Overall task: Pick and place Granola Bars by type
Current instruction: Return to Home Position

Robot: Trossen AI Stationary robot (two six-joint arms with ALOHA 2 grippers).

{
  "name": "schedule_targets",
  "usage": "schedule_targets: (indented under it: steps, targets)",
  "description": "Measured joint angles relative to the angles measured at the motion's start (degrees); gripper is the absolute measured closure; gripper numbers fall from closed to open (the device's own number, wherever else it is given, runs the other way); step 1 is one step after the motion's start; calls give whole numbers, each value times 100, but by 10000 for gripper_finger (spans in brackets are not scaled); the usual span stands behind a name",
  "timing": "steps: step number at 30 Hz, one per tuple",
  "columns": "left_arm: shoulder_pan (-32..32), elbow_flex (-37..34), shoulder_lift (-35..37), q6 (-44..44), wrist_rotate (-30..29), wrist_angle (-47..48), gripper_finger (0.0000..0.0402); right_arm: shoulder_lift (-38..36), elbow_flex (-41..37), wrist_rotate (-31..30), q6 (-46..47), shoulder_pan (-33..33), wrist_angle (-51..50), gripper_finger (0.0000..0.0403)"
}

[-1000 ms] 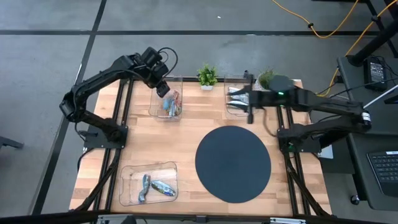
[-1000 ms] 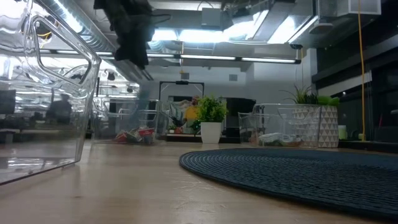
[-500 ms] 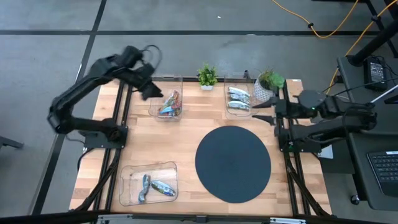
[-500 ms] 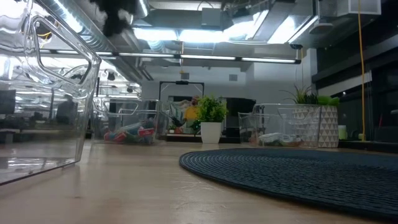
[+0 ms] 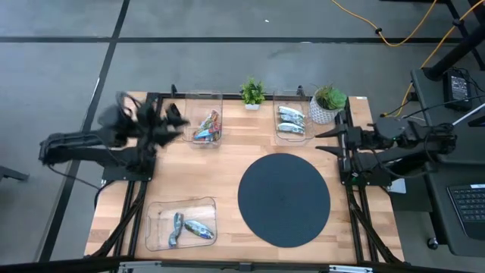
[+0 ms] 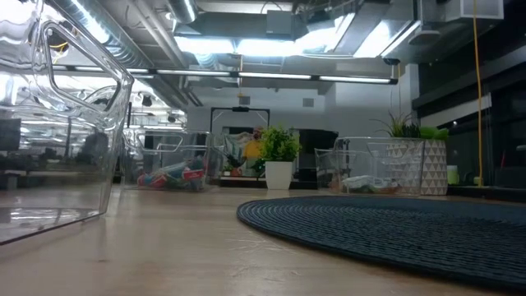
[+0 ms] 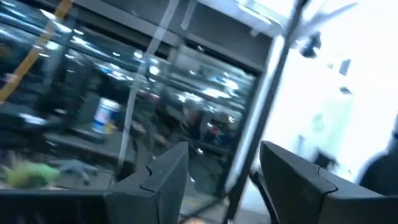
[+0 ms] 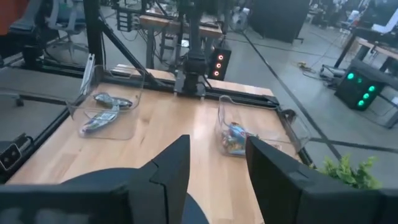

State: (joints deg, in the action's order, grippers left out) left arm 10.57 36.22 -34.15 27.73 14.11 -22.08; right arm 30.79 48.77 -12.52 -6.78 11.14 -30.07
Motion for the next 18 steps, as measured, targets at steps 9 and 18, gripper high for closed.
schedule_targets:
  steps: [9,18]
  targets:
    - [-528,-1198,923,-1038,80,-31,210,23,0,-1,-739,14,449,245]
    - [-522,-1951,2207,-1095,-923,376,212,28,2,1,-734,14,961,245]
